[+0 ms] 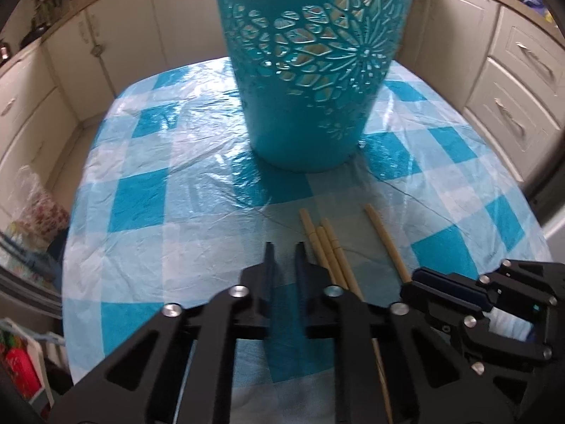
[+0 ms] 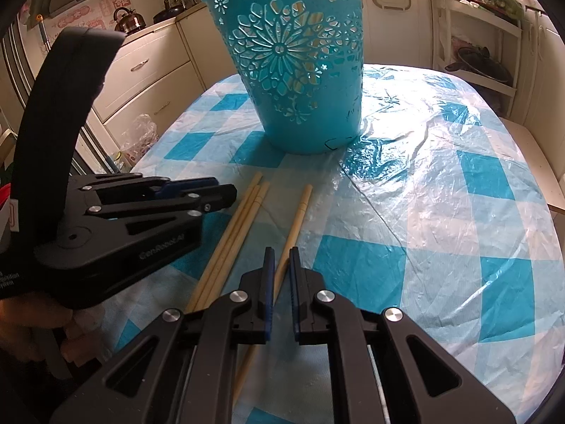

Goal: Organize utensils
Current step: 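Position the open left tool over a chopstick beside the right tool, then close the left tool on a chopstick and lift it toward the basket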

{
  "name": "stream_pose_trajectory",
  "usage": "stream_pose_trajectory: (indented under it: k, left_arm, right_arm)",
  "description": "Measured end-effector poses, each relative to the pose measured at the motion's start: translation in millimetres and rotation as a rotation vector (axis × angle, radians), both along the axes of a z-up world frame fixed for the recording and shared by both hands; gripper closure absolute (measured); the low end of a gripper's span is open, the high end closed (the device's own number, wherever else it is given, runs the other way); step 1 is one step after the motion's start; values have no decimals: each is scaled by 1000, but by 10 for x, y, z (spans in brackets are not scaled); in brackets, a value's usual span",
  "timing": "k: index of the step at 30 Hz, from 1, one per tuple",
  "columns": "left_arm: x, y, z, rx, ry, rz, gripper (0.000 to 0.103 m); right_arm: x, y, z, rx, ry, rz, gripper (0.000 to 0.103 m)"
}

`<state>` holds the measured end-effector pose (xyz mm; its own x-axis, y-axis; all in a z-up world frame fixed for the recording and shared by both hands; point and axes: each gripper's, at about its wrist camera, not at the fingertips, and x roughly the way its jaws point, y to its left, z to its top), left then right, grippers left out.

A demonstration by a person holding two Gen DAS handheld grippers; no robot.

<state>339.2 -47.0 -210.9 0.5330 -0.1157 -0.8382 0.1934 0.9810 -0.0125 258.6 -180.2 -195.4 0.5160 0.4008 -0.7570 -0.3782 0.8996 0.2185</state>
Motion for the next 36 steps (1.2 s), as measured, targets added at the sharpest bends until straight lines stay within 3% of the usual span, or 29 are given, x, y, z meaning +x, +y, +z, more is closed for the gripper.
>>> stream_pose_trajectory:
  k: [6, 11, 20, 24, 27, 32, 36]
  left_arm:
    - [133, 65, 1, -7, 44, -6, 95]
    - [272, 64, 5, -20, 53, 22, 84]
    - [294, 129, 5, -54, 82, -22, 85]
    - [318, 141, 30, -68, 78, 12, 71]
    - [293, 54, 18, -52, 73, 12, 71]
    - [171, -97, -2, 52, 29, 12, 71]
    - [163, -89, -29, 51, 42, 19, 70]
  right_arm:
    - [30, -8, 0, -1, -3, -12, 94]
    - [75, -16, -4, 4, -2, -24, 94]
    - [141, -4, -5, 2, 5, -15, 94]
    - [146, 1, -9, 5, 6, -16, 94]
    - [142, -6, -11, 8, 7, -16, 94]
    - [143, -7, -14, 10, 7, -17, 94]
    - [142, -11, -25, 12, 9, -18, 94]
